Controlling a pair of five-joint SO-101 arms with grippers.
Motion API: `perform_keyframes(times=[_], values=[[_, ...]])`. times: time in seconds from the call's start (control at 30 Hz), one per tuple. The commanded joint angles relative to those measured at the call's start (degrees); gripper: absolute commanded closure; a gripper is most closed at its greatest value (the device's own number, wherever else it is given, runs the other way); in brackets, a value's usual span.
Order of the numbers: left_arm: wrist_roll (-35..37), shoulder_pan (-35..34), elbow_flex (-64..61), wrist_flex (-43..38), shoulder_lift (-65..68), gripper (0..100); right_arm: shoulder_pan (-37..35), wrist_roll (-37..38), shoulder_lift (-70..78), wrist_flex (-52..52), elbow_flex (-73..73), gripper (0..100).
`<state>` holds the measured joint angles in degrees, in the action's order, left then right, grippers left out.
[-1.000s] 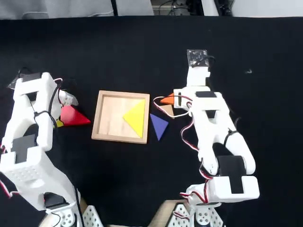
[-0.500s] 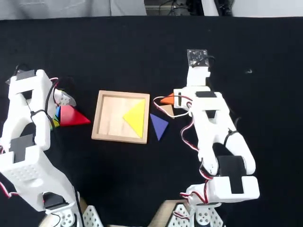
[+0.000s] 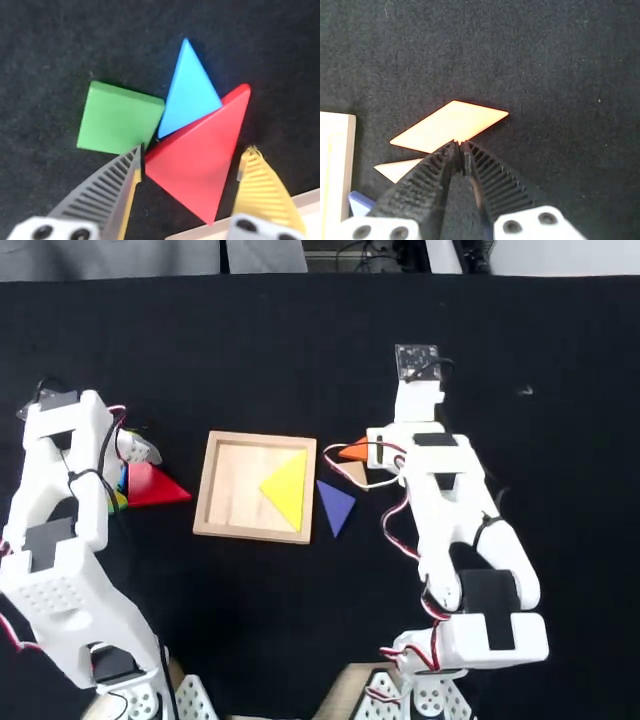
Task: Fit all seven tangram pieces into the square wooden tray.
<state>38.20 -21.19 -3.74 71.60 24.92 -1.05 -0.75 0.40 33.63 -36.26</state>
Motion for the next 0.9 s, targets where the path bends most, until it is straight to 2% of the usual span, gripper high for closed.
perform_keyframes(times=[0.0, 0.27, 0.4, 0.63, 0.87], values=[[-0.70, 0.04, 5.32, 2.02, 3.87, 69, 0.88, 0.62, -0.22, -0.53, 3.30, 98.7], [-0.35, 1.36, 16.04, 14.33, 7.47, 69, 0.88, 0.70, -0.22, -0.53, 3.30, 98.7], [-0.26, 1.89, 17.98, 17.58, 7.82, 69, 0.88, 0.70, -0.22, -0.53, 3.30, 98.7], [7.30, 1.80, 14.81, 17.14, 8.00, 69, 0.88, 0.70, -0.22, -0.53, 3.30, 98.7], [9.58, 1.89, 9.98, 11.08, 8.09, 69, 0.79, 3.25, -0.22, -0.53, 3.30, 98.7]])
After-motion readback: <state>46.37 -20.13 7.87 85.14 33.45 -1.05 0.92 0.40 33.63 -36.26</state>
